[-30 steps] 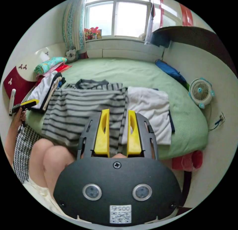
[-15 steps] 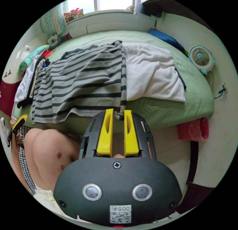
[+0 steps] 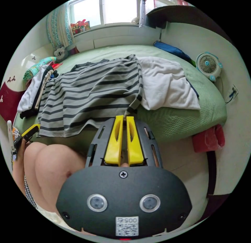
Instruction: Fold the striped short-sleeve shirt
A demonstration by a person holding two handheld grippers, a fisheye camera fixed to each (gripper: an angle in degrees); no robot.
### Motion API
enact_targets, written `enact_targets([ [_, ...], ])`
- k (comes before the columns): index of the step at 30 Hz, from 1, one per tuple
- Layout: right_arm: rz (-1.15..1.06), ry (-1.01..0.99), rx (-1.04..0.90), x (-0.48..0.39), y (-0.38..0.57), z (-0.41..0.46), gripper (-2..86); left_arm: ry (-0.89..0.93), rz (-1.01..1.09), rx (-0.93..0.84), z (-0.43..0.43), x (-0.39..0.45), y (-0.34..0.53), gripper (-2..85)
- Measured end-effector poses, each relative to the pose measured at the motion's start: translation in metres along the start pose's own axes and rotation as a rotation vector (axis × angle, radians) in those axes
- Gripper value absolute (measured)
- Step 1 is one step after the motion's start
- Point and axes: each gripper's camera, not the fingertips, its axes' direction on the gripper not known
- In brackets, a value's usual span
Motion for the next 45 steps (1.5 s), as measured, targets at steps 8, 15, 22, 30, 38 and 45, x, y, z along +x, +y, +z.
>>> enact_targets([
  [8, -0.003, 0.050, 0.134, -0.006, 0.030, 0.000, -0.9, 0.033, -0.008, 0.096, -0.010, -0.005, 0.023, 7.4],
  [15, 0.010, 0.030, 0.120, 0.005, 0.036, -0.005, -1.1, 0.066, 0.000, 0.048, -0.023, -0.011, 0.021, 6.9],
  [22, 0.038, -0.013, 0.053, 0.019, 0.034, -0.020, -1.3, 0.102, 0.007, -0.014, -0.049, -0.016, 0.021, 2.1],
  [30, 0.030, -0.125, 0.094, 0.046, 0.033, -0.107, -1.0, 0.078, 0.035, 0.054, -0.141, -0.027, 0.019, 0.6],
  [38, -0.019, -0.123, 0.189, 0.058, 0.058, -0.208, -0.8, 0.101, 0.082, 0.152, -0.254, -0.036, 0.028, 0.3],
  [45, 0.004, -0.117, 0.225, 0.081, 0.090, -0.281, -0.9, 0.124, 0.102, 0.184, -0.329, -0.052, 0.055, 0.3],
])
